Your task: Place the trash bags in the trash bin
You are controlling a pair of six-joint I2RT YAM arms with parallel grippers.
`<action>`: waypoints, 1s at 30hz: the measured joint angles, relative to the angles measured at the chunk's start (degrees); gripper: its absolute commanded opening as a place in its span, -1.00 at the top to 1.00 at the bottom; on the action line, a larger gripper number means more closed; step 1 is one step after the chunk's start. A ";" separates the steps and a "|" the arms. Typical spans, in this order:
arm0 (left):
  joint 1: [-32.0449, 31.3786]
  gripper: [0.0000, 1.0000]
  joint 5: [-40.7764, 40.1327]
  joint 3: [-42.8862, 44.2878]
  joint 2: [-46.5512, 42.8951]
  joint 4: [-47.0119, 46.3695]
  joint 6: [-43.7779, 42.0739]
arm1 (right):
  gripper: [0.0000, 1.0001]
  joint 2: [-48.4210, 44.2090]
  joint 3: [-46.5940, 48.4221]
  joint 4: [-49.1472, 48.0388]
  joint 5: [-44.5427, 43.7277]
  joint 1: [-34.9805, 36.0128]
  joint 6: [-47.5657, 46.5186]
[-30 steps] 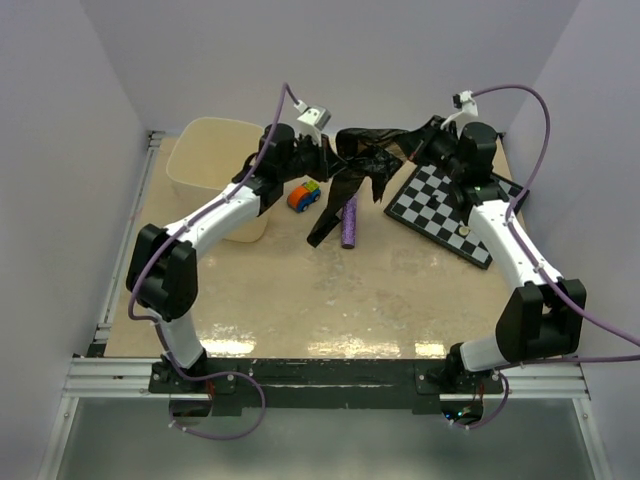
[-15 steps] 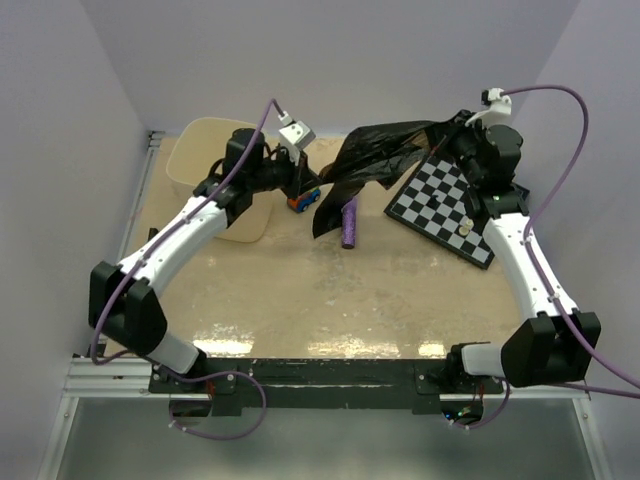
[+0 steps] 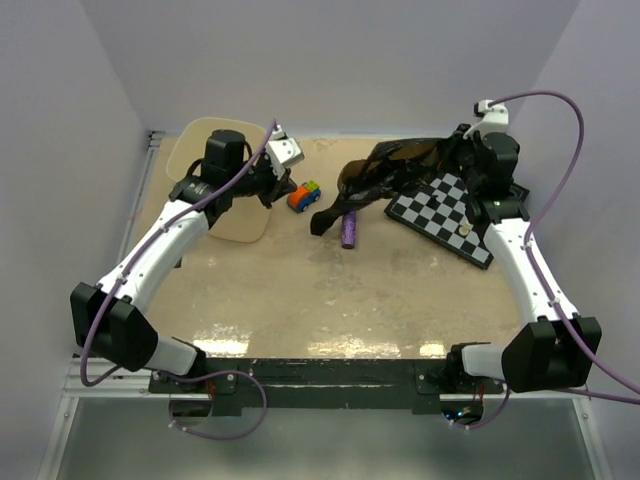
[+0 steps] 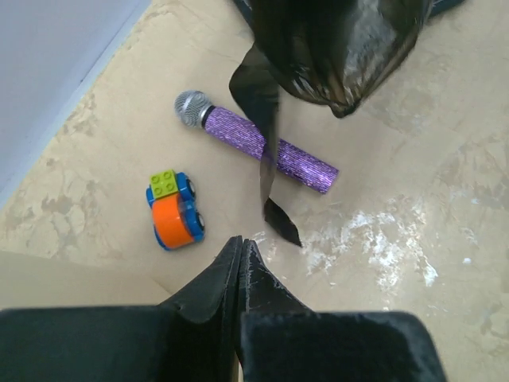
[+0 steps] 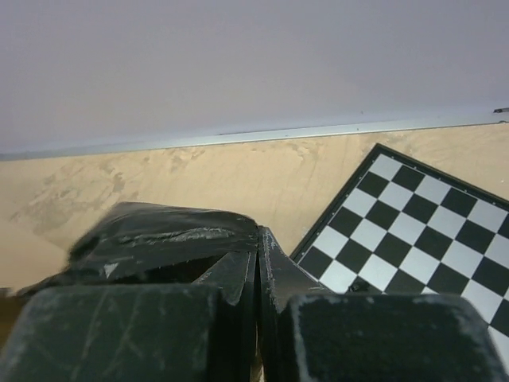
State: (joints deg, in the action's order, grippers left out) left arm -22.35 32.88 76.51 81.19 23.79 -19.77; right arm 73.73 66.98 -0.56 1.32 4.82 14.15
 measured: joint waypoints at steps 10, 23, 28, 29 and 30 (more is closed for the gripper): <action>-2.89 -0.13 6.54 -0.76 -2.60 -10.38 -2.93 | 1.00 0.13 0.00 2.56 6.14 -0.07 1.75; -21.51 0.02 10.58 -1.73 10.91 -34.32 -1.97 | 1.00 4.35 3.91 3.26 8.74 -0.07 9.73; -26.36 -0.02 5.70 -0.87 16.81 -38.51 1.16 | 1.00 4.92 6.16 3.96 8.57 -0.07 13.51; -27.04 -0.04 4.68 -0.79 17.53 -39.26 1.68 | 1.00 5.05 6.56 4.00 8.39 -0.07 14.23; -28.09 -0.07 3.13 -0.72 18.47 -40.72 2.43 | 1.00 5.33 7.21 4.31 8.17 -0.07 15.34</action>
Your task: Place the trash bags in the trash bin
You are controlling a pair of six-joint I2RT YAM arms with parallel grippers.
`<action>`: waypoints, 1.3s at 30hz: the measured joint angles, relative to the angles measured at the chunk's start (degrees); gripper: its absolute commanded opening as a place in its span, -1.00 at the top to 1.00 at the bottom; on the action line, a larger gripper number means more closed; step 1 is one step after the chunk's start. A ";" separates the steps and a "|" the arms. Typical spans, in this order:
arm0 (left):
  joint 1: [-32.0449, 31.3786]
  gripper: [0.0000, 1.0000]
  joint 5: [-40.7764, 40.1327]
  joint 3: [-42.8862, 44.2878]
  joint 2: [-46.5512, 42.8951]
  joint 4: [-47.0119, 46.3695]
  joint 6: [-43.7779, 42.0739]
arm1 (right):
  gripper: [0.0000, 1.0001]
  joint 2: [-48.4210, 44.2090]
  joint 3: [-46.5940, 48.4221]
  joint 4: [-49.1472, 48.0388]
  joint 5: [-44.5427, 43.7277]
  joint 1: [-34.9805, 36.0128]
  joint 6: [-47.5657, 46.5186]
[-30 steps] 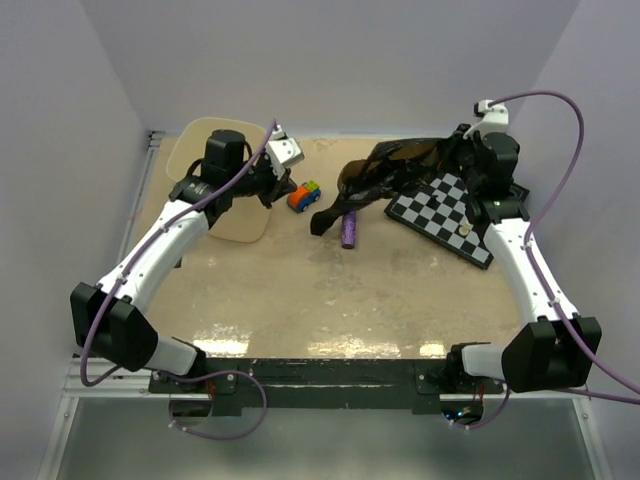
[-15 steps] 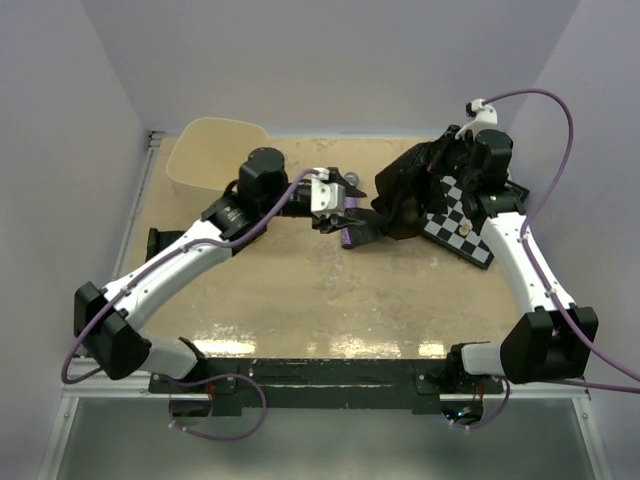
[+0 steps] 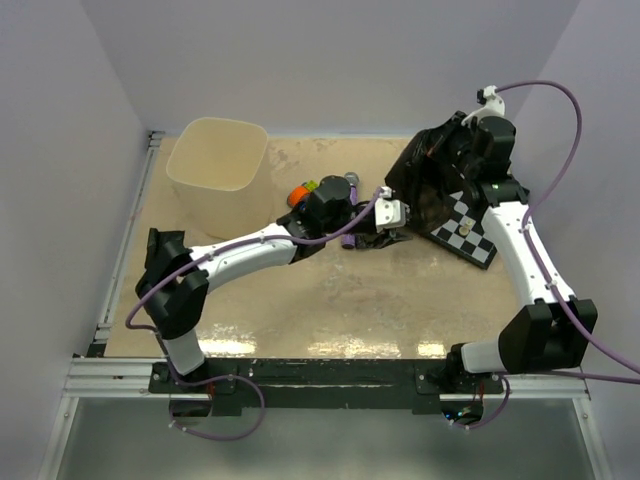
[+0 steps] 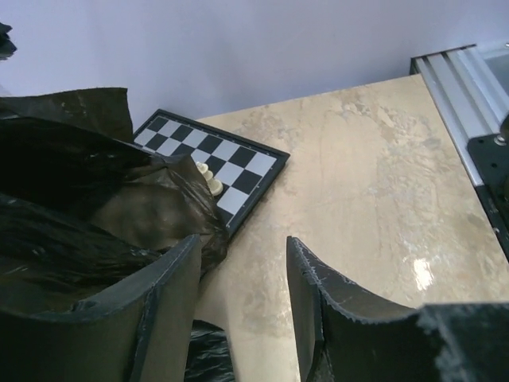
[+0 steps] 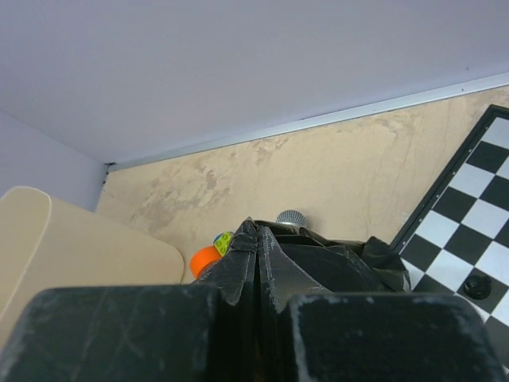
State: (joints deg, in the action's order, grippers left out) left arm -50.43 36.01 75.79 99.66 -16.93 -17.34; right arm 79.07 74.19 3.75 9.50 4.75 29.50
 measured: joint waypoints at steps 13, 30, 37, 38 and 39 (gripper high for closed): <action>-5.01 -0.54 -17.86 15.98 17.11 -11.72 4.63 | 1.00 2.29 4.33 3.56 -2.16 0.00 11.78; -6.21 -0.28 -42.88 28.74 30.03 -11.82 12.33 | 1.00 2.32 9.16 5.68 -2.54 0.00 20.44; -7.63 1.00 -45.00 29.00 30.29 -12.81 10.05 | 1.00 2.32 9.35 5.75 -2.93 0.00 21.62; -7.67 1.00 -44.92 28.41 30.25 -13.14 9.35 | 1.00 2.32 9.40 5.68 -2.95 0.00 21.75; -7.65 1.00 -44.68 27.08 29.94 -13.55 8.48 | 1.00 2.32 9.49 5.70 -2.95 -0.04 21.88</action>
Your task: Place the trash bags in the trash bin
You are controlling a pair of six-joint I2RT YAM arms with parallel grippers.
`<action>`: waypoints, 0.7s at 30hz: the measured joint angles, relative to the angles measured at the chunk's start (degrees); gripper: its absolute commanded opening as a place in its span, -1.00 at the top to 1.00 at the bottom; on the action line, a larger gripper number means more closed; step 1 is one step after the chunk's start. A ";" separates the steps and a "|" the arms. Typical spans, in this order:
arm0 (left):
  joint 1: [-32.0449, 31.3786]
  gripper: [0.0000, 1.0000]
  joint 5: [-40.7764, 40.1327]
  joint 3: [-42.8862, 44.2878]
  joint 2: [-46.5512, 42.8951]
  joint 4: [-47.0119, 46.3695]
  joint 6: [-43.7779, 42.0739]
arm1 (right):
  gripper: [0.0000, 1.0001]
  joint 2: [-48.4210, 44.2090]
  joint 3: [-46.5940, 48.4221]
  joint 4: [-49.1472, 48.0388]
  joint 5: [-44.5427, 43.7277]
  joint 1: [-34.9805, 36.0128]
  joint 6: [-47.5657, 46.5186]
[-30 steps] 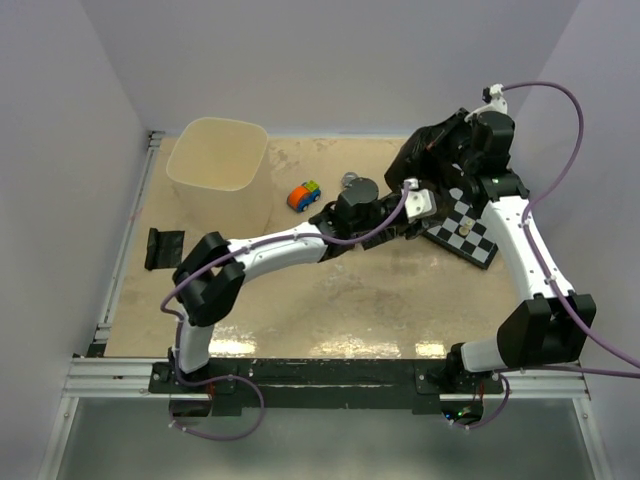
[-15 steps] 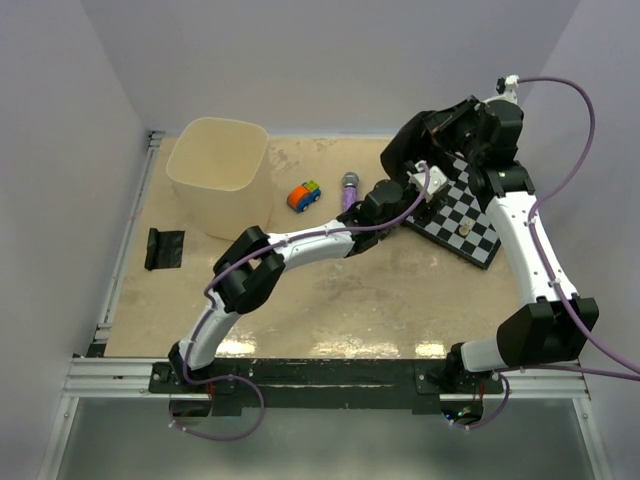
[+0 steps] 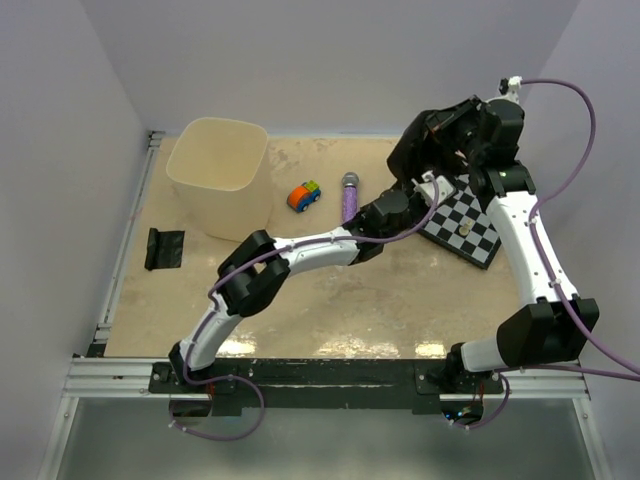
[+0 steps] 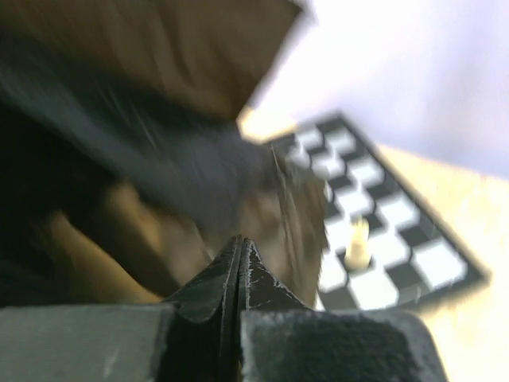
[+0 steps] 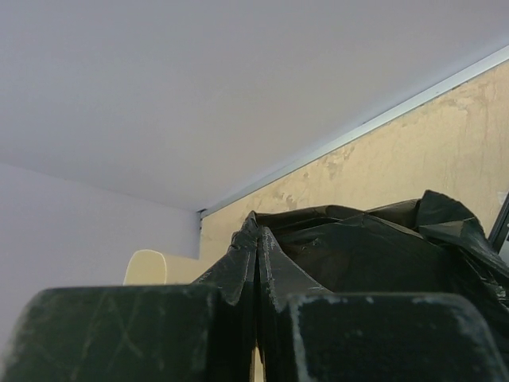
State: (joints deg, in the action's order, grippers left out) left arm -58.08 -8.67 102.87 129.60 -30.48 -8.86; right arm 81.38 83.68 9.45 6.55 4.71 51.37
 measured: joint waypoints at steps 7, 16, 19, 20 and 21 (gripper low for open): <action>3.87 1.00 11.58 -24.55 -12.98 1.46 -5.90 | 1.00 0.00 -0.02 -0.11 0.15 -3.32 0.44; 9.35 0.41 21.73 -43.50 -34.99 3.58 -21.22 | 1.00 -0.26 -2.82 -0.13 0.46 -4.61 0.07; 9.20 0.05 23.37 -43.95 -35.69 0.28 -21.88 | 1.00 -0.55 -3.56 0.31 0.44 -4.61 0.24; 8.85 -0.06 23.96 -43.93 -35.52 -1.14 -21.73 | 1.00 -0.55 -3.56 0.22 0.44 -4.61 0.33; 8.31 -0.16 24.61 -43.87 -35.17 -2.73 -21.62 | 1.00 -0.55 -3.56 0.15 0.44 -4.61 0.50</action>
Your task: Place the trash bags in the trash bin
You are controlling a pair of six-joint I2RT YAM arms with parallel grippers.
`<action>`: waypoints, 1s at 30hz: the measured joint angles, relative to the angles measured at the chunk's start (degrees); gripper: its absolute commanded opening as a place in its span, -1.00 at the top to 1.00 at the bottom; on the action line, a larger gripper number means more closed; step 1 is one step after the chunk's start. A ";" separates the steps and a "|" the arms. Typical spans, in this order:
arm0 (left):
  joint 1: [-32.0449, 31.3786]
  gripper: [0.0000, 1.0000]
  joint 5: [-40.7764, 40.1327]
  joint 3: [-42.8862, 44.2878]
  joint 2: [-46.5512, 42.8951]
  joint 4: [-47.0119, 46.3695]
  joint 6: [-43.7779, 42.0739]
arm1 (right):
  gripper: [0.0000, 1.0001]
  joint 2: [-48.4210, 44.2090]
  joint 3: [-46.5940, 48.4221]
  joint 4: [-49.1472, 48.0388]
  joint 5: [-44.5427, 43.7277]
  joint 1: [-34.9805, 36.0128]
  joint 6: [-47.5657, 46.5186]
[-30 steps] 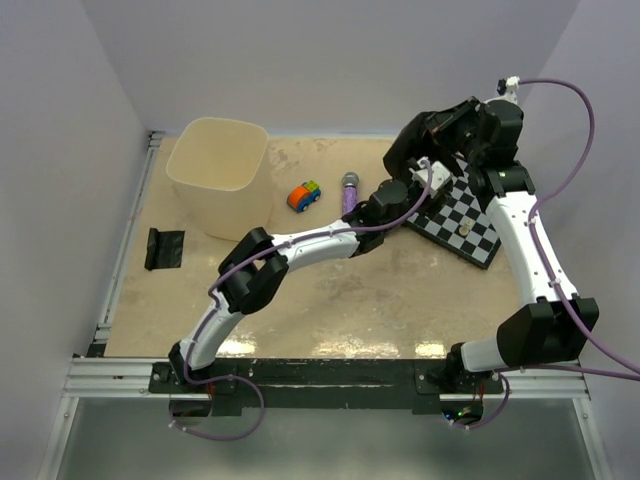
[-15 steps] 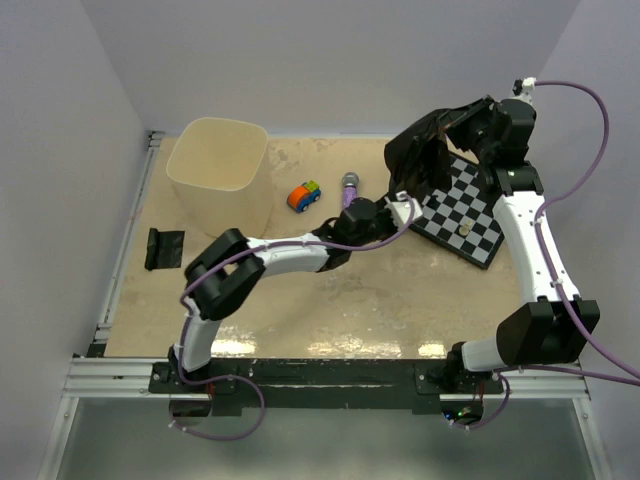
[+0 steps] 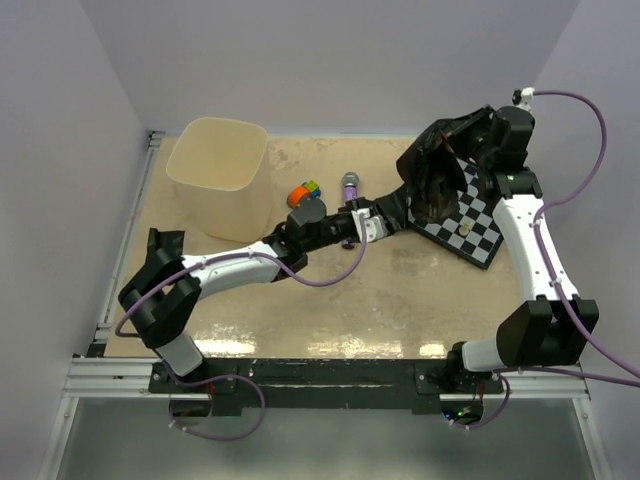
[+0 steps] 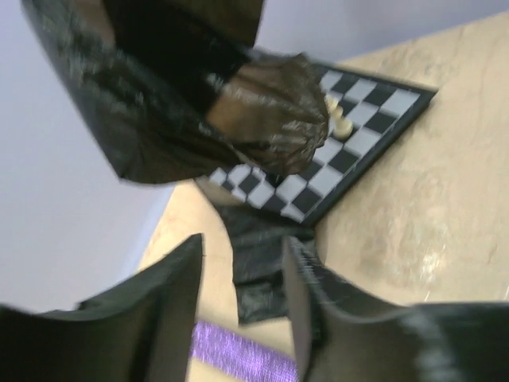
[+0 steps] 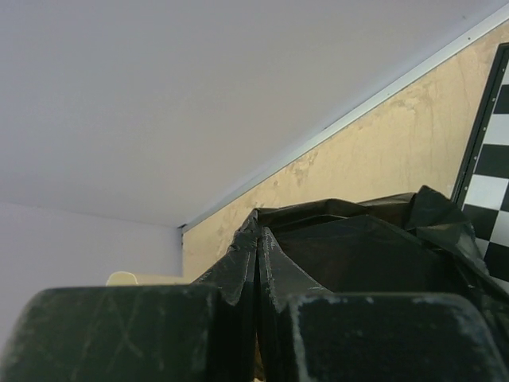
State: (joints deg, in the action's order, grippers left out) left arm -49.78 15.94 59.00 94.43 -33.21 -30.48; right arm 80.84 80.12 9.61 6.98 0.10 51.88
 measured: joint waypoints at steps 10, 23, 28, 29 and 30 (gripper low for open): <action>-7.17 -0.40 6.93 10.40 13.07 -10.01 -0.92 | 1.00 0.02 2.73 -0.11 -0.11 0.00 4.70; -8.04 -0.40 11.43 20.44 21.81 -11.93 -26.23 | 1.00 0.02 2.80 0.33 0.02 0.00 8.37; -8.09 -0.40 8.96 20.59 23.98 -10.34 -34.05 | 1.00 0.02 2.80 0.31 0.11 -1.27 8.59; -8.09 -0.41 8.26 20.59 24.13 -9.86 -35.47 | 1.00 0.02 2.80 0.31 0.11 -1.42 8.61; -8.09 -0.42 7.41 20.65 24.37 -9.60 -36.87 | 1.00 0.02 2.82 0.33 0.11 -1.64 8.66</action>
State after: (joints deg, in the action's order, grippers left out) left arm -57.87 23.35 79.66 118.80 -42.81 -67.35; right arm 80.86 82.94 9.93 7.09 -1.54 60.53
